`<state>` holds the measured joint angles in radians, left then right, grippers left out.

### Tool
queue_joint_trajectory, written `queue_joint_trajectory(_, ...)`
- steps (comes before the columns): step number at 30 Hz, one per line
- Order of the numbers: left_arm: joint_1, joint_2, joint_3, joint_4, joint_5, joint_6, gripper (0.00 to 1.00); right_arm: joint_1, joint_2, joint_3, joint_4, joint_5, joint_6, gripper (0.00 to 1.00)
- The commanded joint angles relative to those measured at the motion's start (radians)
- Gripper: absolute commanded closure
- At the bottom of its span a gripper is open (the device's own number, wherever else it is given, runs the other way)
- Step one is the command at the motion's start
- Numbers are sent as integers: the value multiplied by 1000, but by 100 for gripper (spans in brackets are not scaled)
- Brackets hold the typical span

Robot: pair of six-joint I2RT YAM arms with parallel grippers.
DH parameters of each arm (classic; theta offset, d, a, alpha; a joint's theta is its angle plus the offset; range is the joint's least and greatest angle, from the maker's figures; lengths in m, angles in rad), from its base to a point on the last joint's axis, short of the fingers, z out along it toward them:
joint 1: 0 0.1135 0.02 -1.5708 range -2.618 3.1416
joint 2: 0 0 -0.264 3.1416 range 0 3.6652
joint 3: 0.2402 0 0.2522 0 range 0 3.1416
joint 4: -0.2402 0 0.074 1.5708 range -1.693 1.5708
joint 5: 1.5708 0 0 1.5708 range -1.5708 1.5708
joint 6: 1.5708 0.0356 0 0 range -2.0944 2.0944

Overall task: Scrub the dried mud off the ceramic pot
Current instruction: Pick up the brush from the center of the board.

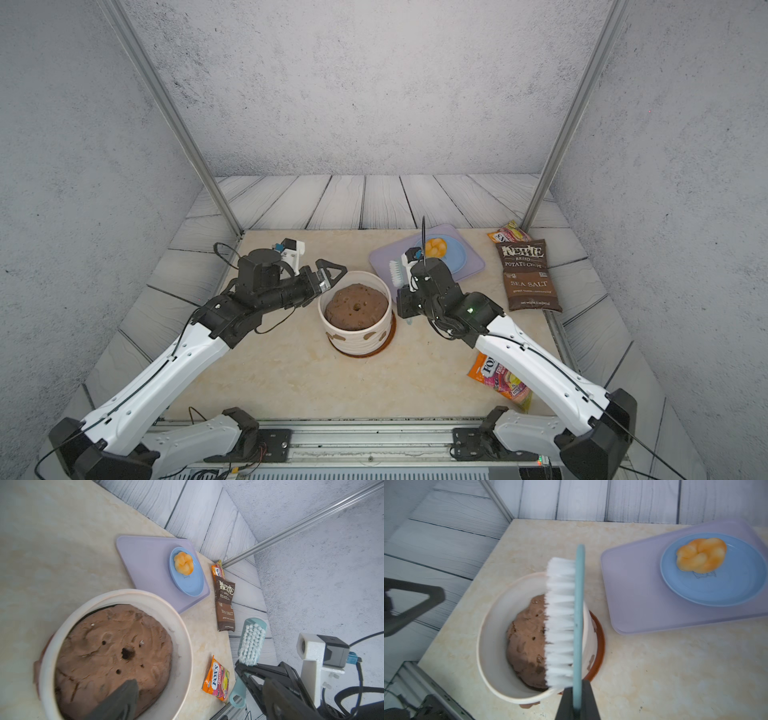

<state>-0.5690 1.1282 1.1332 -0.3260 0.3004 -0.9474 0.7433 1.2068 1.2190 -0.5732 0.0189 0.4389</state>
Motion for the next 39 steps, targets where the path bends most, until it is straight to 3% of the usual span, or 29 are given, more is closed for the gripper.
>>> queue_joint_trajectory(1,-32,22,43,84,-33,-12,1,4,39,70,-28,-128,-30,100)
queue_joint_trajectory(7,-78,58,65,128,-71,-8,3,19,88,119,-43,-173,-38,100)
queue_joint_trajectory(12,-94,84,51,197,-60,-26,6,22,73,88,59,-231,23,100)
queue_joint_trajectory(18,-92,66,-27,427,-21,-64,8,21,58,78,168,-303,120,100)
queue_joint_trajectory(24,-85,65,-38,536,69,-63,11,-7,39,45,308,-419,241,100)
queue_joint_trajectory(29,-32,75,-68,683,175,-150,15,-52,23,13,438,-537,337,100)
queue_joint_trajectory(39,0,125,5,717,413,-168,23,-127,10,-57,640,-735,483,100)
